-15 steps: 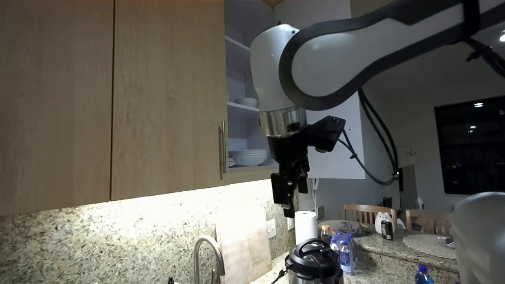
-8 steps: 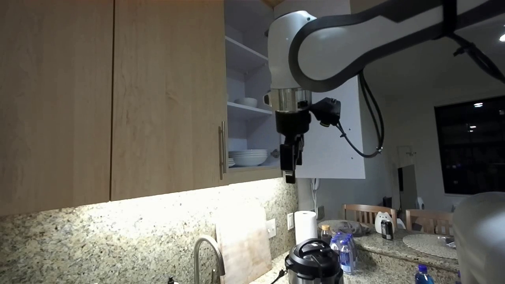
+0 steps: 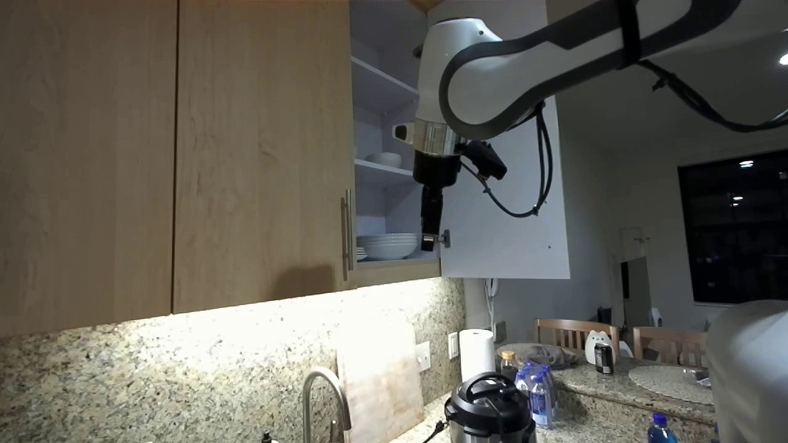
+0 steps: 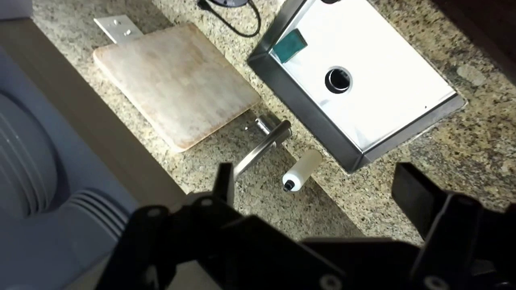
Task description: Open the left cabinet door
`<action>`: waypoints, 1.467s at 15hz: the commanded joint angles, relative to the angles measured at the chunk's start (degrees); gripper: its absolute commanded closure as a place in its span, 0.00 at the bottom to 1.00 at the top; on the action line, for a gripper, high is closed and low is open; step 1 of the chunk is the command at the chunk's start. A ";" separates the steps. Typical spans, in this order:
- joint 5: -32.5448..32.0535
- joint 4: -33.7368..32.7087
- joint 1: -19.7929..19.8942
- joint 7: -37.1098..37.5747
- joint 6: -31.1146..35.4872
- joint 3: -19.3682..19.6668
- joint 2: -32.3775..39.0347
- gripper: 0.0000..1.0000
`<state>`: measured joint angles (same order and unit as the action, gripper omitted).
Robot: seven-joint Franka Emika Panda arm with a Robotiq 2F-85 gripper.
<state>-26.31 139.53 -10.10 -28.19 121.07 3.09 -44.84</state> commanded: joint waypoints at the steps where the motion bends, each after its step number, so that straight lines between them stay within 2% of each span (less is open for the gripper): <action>1: 0.72 -3.52 0.79 -1.21 1.40 -0.62 4.34 0.00; 2: 0.75 -1.82 0.94 -1.52 1.32 -0.37 2.04 0.00; 8: 0.76 -2.97 1.01 -1.47 1.31 -0.72 3.93 0.00; 12: -0.02 -1.89 -0.18 -4.18 6.22 0.28 2.18 0.00; 15: 1.05 -2.87 -1.46 -10.81 11.97 3.96 2.75 0.00; 18: 4.77 -4.77 -3.85 -21.77 16.64 10.03 4.83 0.00; 19: 5.48 -5.81 -7.58 -25.88 17.41 14.41 5.59 0.00; 22: 10.18 -9.91 -15.03 -38.15 17.67 23.23 8.08 0.00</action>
<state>-20.42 134.11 -18.32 -55.38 137.72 19.11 -40.22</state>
